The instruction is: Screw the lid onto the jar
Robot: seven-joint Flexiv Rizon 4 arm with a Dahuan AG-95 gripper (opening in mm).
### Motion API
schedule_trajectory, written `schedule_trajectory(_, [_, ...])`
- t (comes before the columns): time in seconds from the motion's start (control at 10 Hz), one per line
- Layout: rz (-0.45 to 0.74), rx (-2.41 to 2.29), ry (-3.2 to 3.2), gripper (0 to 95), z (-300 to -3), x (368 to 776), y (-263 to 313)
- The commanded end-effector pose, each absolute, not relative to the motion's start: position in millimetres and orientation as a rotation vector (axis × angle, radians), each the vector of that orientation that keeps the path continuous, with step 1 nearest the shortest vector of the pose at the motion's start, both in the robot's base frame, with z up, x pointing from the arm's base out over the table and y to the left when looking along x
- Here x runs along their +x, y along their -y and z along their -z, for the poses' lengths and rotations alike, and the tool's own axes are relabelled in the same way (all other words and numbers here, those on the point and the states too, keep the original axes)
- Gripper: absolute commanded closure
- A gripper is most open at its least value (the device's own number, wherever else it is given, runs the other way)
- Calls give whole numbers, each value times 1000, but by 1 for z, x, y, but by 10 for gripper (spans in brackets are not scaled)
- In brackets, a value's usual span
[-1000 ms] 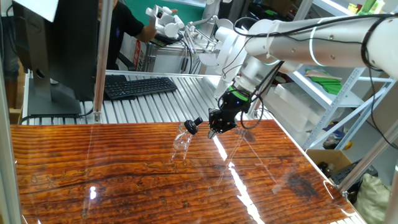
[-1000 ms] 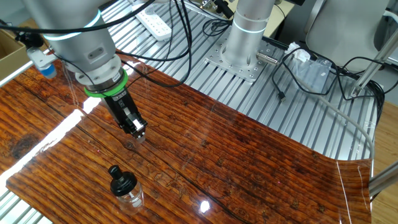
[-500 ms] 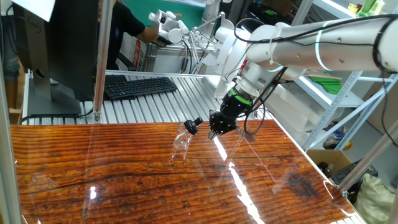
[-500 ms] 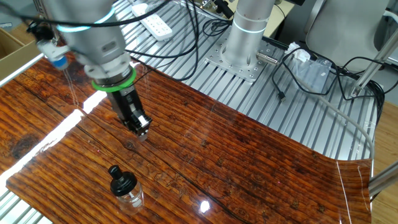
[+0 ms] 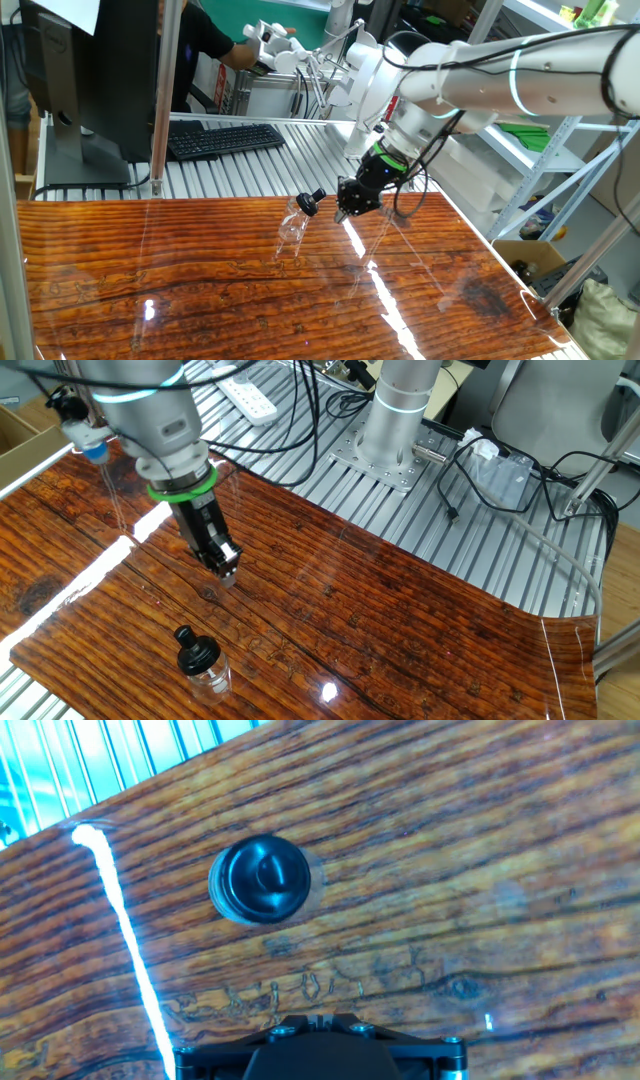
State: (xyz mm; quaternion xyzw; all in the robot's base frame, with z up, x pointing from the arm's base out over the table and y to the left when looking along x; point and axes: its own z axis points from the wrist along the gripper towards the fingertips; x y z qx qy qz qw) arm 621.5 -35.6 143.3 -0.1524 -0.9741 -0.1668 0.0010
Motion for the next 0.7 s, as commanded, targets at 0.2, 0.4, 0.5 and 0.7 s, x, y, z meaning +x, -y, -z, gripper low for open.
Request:
schedule_trajectory(0.2, [544,-488,3039,950,-142,626,36])
schedule_trajectory(0.4, [544,-494,3035,950,-142,626,36])
schedule_trajectory(0.5, [545,-499,3033,950,-142,626,36])
schedule_trajectory(0.7, [544,-502,3033,950,-142,626,36])
